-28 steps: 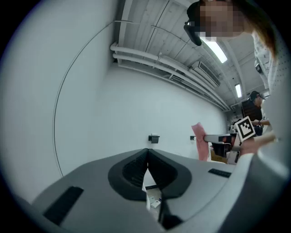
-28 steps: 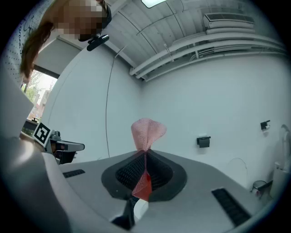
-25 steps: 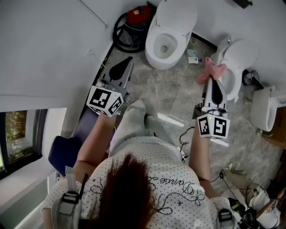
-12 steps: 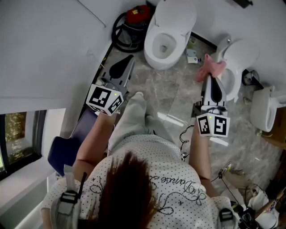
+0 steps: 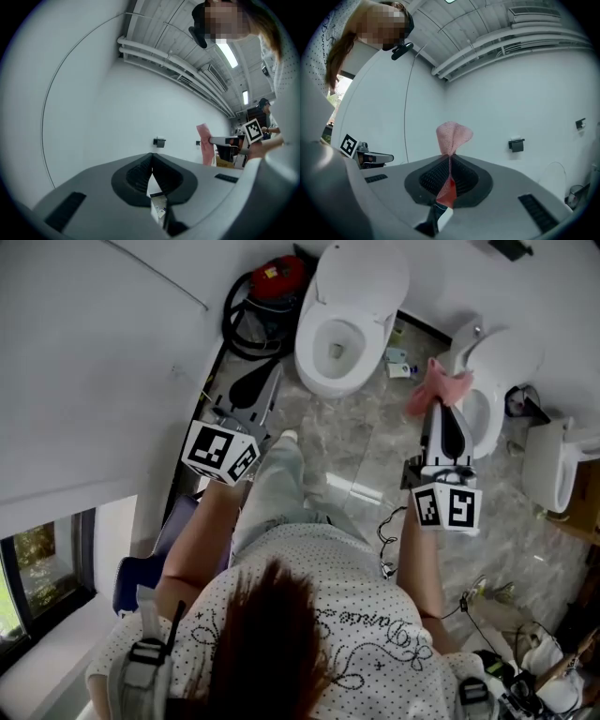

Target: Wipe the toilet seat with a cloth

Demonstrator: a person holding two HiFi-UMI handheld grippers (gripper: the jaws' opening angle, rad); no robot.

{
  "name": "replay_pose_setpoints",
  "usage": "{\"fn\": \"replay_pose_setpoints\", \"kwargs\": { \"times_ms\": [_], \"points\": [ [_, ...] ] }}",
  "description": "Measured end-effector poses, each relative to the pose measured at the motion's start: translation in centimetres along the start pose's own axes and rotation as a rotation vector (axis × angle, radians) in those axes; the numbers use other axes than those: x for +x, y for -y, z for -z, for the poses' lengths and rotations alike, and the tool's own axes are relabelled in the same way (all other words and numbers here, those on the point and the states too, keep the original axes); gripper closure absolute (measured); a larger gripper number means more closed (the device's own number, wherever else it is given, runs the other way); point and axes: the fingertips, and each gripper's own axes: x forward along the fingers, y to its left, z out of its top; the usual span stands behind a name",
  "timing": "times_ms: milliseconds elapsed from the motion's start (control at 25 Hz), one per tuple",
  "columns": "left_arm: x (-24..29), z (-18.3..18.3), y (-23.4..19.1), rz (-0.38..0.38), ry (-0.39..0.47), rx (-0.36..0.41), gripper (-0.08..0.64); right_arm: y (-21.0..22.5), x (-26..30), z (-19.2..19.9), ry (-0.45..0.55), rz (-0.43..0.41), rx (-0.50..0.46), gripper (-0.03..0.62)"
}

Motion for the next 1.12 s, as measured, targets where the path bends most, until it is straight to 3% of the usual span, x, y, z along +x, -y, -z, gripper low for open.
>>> {"fn": "replay_pose_setpoints", "kwargs": {
  "times_ms": [280,600,920,1120],
  "points": [
    [6.5,0.5,-8.6,0.046,-0.015,-0.016,0.555,-0.7,11.0,0.9,0.005,0.007,-0.015,0.566],
    [14.8,0.9,-18.5,0.112,-0.041,-0.026,0.557,0.2,21.6,2.5,-0.016,0.082,-0.006,0.566],
    [15.9,1.8,-19.8,0.114,-0.057,-0.063,0.557,1.1,21.8,3.7,-0.067,0.122,-0.004,0.566],
    [16.1,2.7,-19.2,0.107,-0.056,-0.063,0.555,1.5,22.9,3.9,-0.051,0.089,-0.007,0.566]
  ]
}}
